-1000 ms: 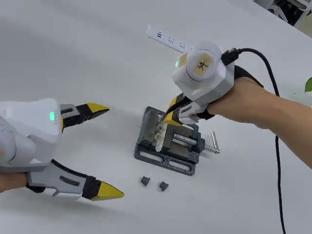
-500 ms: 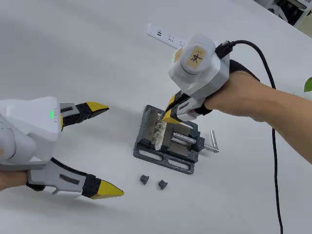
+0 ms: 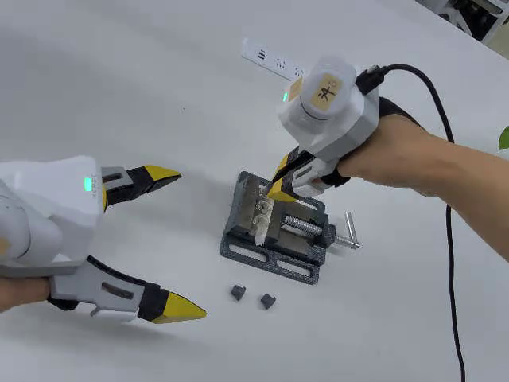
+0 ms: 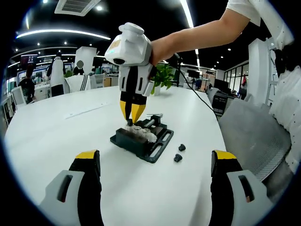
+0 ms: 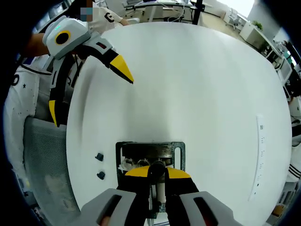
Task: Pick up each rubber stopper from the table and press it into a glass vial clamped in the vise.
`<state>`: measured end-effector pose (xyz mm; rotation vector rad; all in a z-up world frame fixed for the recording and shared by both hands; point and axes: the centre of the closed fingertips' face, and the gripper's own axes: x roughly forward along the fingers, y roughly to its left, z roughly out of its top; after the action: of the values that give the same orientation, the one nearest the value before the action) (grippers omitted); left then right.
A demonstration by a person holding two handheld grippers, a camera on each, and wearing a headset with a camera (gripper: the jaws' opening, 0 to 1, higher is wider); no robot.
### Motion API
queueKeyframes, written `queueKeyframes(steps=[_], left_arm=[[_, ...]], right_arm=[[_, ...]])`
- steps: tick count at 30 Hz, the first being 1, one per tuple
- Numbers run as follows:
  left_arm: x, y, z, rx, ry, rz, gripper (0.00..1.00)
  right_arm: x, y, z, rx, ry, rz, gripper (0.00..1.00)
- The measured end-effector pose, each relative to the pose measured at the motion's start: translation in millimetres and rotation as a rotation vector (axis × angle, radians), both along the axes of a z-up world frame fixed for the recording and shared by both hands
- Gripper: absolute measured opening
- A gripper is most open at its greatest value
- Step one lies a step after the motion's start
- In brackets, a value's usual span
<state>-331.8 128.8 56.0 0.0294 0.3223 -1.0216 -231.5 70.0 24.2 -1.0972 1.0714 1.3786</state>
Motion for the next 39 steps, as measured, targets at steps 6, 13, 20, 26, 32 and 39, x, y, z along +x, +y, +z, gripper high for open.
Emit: queueKeyframes(steps=[6, 13, 20, 26, 32, 39], left_arm=[[0.3, 0.3, 0.0, 0.0, 0.001, 0.002, 0.98], [0.6, -0.6, 0.1, -0.003, 0.001, 0.002, 0.98], [0.8, -0.2, -0.2, 0.0, 0.002, 0.001, 0.98], [0.3, 0.4, 0.5, 0.002, 0.002, -0.002, 0.98], [0.9, 1.0, 1.3, 0.006, -0.001, -0.006, 0.98], [1.6, 0.5, 2.0, 0.004, 0.0, -0.007, 0.98]], right_arm=[[-0.1, 1.2, 0.0, 0.01, -0.003, 0.017, 0.07], [0.3, 1.8, 0.3, 0.019, -0.003, 0.017, 0.08], [-1.1, 4.9, 3.7, 0.04, -0.007, 0.014, 0.12], [2.3, 4.2, 16.0, 0.079, -0.018, 0.004, 0.1], [4.9, 0.3, 15.8, 0.091, -0.031, 0.006, 0.04], [1.1, 3.2, 12.7, 0.105, -0.02, 0.011, 0.0]])
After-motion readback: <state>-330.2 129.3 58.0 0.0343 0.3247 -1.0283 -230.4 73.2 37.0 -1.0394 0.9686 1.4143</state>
